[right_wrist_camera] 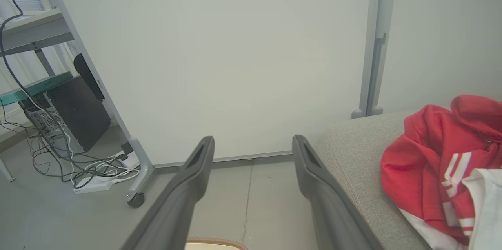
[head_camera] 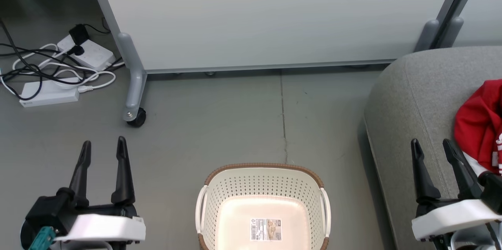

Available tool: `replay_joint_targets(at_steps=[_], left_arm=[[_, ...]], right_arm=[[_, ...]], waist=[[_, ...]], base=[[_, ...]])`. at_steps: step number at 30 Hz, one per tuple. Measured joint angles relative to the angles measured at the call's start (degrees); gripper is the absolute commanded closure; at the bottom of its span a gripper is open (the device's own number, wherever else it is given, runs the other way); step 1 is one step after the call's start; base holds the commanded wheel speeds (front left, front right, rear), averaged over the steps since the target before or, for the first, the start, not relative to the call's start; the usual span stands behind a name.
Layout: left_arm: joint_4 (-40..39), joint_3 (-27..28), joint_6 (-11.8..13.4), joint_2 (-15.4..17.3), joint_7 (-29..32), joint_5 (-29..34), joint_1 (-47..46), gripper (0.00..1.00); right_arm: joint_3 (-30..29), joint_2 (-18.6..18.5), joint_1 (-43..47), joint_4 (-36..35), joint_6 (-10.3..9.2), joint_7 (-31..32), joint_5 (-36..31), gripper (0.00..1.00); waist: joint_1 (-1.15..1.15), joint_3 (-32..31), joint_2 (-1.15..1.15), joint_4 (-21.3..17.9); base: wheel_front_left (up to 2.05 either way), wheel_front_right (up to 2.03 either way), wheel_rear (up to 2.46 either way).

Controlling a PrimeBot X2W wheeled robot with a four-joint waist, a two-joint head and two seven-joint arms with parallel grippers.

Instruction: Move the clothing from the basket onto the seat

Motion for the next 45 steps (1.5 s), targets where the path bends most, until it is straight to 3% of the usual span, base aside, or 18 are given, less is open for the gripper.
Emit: replay_joint_targets(at_steps=[11,23,45], left_arm=[[1.8,1.9,-7.8,-0.7,0.0,4.2,3.8,0.0],[4.7,1.9,-9.0,-0.2,0.0,6.4,5.6,0.0],[5.4,1.1,-8.8,0.3,0.0,6.4,5.8,0.0]], right_arm=[[-0.6,0.0,4.2,-0.8,0.0,1.5,-0.5,0.0],[-1.0,0.0,6.3,-1.7,0.0,2.3,-0.6,0.0],[-0.8,0.0,6.6,-1.9,0.0,2.5,-0.4,0.0]], waist=[[0.0,-3.4,0.0,0.3],[0.0,-4.6,0.0,0.1],[0.0,-4.2,0.0,0.2]], base=[[0.0,0.0,0.0],[0.0,0.0,0.0],[0.0,0.0,0.0]])
